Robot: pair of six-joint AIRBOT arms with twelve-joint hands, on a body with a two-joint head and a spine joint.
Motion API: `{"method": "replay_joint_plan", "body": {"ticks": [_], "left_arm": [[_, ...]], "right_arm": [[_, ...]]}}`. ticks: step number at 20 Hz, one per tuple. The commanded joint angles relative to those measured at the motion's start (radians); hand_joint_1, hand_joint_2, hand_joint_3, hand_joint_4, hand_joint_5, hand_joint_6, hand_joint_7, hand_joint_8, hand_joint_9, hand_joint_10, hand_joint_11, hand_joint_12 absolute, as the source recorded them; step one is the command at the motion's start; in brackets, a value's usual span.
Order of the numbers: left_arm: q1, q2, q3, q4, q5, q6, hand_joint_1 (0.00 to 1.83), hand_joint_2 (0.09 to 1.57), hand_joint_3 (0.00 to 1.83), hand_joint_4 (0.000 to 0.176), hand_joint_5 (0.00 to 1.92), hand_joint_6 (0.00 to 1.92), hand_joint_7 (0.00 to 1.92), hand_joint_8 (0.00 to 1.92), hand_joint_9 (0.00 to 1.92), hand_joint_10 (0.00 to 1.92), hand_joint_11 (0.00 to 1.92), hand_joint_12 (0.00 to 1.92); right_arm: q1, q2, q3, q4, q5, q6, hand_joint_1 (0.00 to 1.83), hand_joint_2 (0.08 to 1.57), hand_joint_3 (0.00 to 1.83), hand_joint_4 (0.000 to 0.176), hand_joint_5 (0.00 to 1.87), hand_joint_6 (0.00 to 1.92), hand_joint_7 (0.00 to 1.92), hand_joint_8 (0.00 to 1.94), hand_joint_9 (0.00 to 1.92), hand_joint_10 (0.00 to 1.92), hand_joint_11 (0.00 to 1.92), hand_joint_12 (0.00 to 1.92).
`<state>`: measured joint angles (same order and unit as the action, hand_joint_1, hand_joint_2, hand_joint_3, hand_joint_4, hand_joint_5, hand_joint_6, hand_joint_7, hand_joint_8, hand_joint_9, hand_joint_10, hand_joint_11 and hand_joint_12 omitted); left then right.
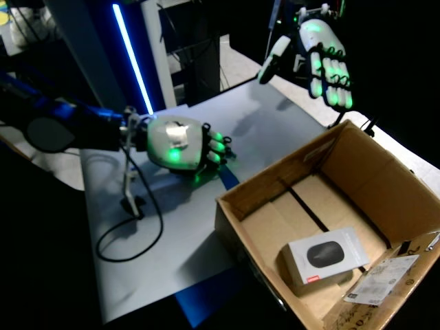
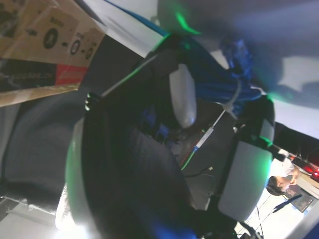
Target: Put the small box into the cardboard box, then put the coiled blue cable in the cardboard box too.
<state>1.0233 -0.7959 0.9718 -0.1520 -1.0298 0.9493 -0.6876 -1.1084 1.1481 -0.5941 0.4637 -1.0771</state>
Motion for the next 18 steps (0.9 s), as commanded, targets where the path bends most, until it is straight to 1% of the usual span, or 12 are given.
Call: {"method": "replay_joint_plan", "body": {"ticks": [1,5,6,7,10,11,12,14,15,16,17,18], "left_arm": [[-0.01,-0.003,0.004,-0.008,-0.126,-0.005,0.6,0.86,0.0,0.174,0.1,0.0,0.12,0.0,0.09,0.01,0.12,0.01],[-0.01,-0.005,0.005,-0.008,-0.126,-0.006,0.61,0.86,0.0,0.176,0.08,0.0,0.13,0.0,0.09,0.0,0.11,0.0],[-0.01,-0.006,0.005,-0.008,-0.126,-0.006,0.6,0.86,0.0,0.176,0.08,0.0,0.13,0.0,0.09,0.0,0.11,0.0],[-0.01,-0.008,0.007,-0.009,-0.126,-0.006,0.6,0.86,0.0,0.176,0.09,0.0,0.13,0.0,0.08,0.0,0.1,0.0],[-0.01,-0.01,0.008,-0.009,-0.127,-0.008,0.59,0.86,0.0,0.176,0.1,0.01,0.14,0.0,0.09,0.0,0.1,0.0],[-0.01,-0.01,0.008,-0.009,-0.127,-0.009,0.59,0.86,0.0,0.176,0.09,0.0,0.13,0.0,0.1,0.01,0.11,0.01],[-0.01,-0.01,0.008,-0.009,-0.127,-0.009,0.59,0.86,0.0,0.176,0.09,0.0,0.13,0.0,0.1,0.01,0.1,0.01],[-0.01,-0.01,0.008,-0.009,-0.128,-0.01,0.56,0.86,0.0,0.176,0.09,0.0,0.12,0.0,0.1,0.0,0.1,0.0],[-0.01,-0.01,0.008,-0.009,-0.129,-0.01,0.56,0.86,0.0,0.176,0.09,0.0,0.13,0.0,0.1,0.0,0.1,0.0],[-0.01,-0.011,0.008,-0.009,-0.129,-0.01,0.56,0.86,0.0,0.176,0.09,0.0,0.12,0.0,0.1,0.0,0.1,0.0],[-0.01,-0.011,0.009,-0.009,-0.128,-0.01,0.55,0.87,0.0,0.176,0.08,0.0,0.12,0.0,0.08,0.0,0.09,0.0],[-0.01,-0.011,0.009,-0.009,-0.128,-0.01,0.52,0.87,0.0,0.176,0.08,0.0,0.11,0.0,0.08,0.0,0.1,0.0]], "right_arm": [[0.013,0.009,0.005,0.035,0.08,-0.002,1.44,1.24,0.0,0.0,0.89,1.92,1.05,1.94,1.46,1.92,1.7,1.92],[0.05,0.043,-0.007,0.055,0.127,-0.002,1.54,1.24,0.0,0.0,0.9,1.92,1.18,1.94,1.53,1.92,1.73,1.92],[0.053,0.048,-0.01,0.055,0.136,-0.002,1.55,1.24,0.0,0.029,0.89,1.92,1.19,1.94,1.54,1.92,1.73,1.92],[0.057,0.058,-0.016,0.055,0.149,-0.002,1.54,1.25,0.0,0.036,0.89,1.92,1.2,1.94,1.54,1.92,1.73,1.92],[0.067,0.082,-0.036,0.055,0.186,-0.002,1.49,1.26,0.01,0.044,0.94,1.92,1.24,1.94,1.57,1.92,1.75,1.92],[0.073,0.096,-0.046,0.055,0.205,-0.002,1.46,1.32,0.03,0.06,0.9,1.92,1.24,1.94,1.55,1.92,1.74,1.92],[0.081,0.112,-0.058,0.055,0.221,-0.002,1.45,1.33,0.03,0.061,0.89,1.92,1.24,1.94,1.55,1.92,1.74,1.92],[0.104,0.145,-0.08,0.055,0.256,-0.002,1.49,1.31,0.01,0.04,0.93,1.92,1.24,1.94,1.52,1.92,1.68,1.92],[0.105,0.161,-0.091,0.063,0.285,-0.002,1.59,1.27,0.0,0.0,0.93,1.92,1.23,1.94,1.51,1.92,1.66,1.92],[0.106,0.171,-0.096,0.076,0.311,-0.002,1.56,1.28,0.0,0.0,0.8,1.92,1.2,1.94,1.49,1.92,1.63,1.92],[0.108,0.189,-0.103,0.098,0.35,-0.002,1.56,1.31,0.01,0.0,0.85,1.92,1.3,1.94,1.61,1.92,1.72,1.92],[0.112,0.201,-0.107,0.114,0.372,-0.002,1.64,1.28,0.0,0.0,0.9,1.92,1.36,1.94,1.65,1.92,1.75,1.92]]}}
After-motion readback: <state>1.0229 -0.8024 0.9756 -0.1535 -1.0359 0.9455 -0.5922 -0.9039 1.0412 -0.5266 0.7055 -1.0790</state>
